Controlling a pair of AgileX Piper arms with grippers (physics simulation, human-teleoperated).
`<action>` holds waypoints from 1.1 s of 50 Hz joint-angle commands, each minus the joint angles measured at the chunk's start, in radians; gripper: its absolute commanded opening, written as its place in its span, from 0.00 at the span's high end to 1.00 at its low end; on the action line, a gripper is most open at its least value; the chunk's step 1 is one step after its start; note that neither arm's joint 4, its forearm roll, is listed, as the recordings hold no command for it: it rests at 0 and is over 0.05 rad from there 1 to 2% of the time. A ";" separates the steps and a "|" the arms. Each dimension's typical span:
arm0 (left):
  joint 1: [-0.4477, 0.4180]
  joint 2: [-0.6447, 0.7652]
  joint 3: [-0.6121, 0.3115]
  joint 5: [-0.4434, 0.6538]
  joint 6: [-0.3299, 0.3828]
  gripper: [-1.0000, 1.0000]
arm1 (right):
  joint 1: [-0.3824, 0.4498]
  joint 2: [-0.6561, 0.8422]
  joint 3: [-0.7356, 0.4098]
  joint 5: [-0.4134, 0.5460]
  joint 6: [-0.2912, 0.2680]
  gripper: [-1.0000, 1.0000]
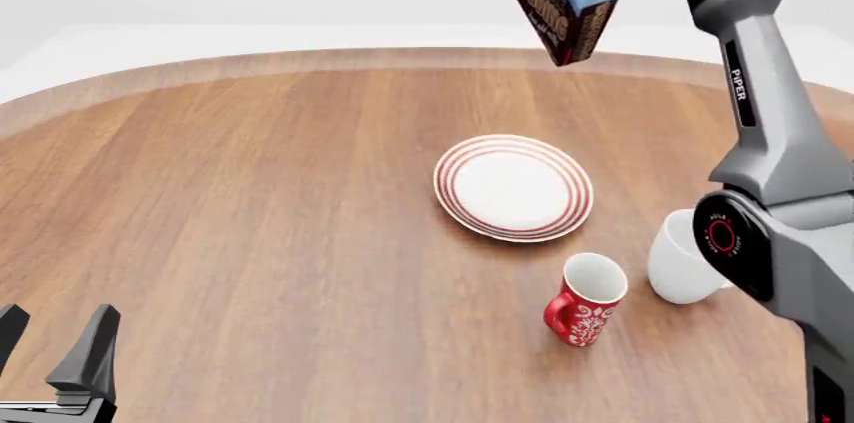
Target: Put the chocolate pudding to the right of the plate.
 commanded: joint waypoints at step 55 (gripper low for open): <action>0.000 0.000 0.000 0.000 0.000 0.00 | -0.208 0.136 -0.003 0.016 0.100 1.00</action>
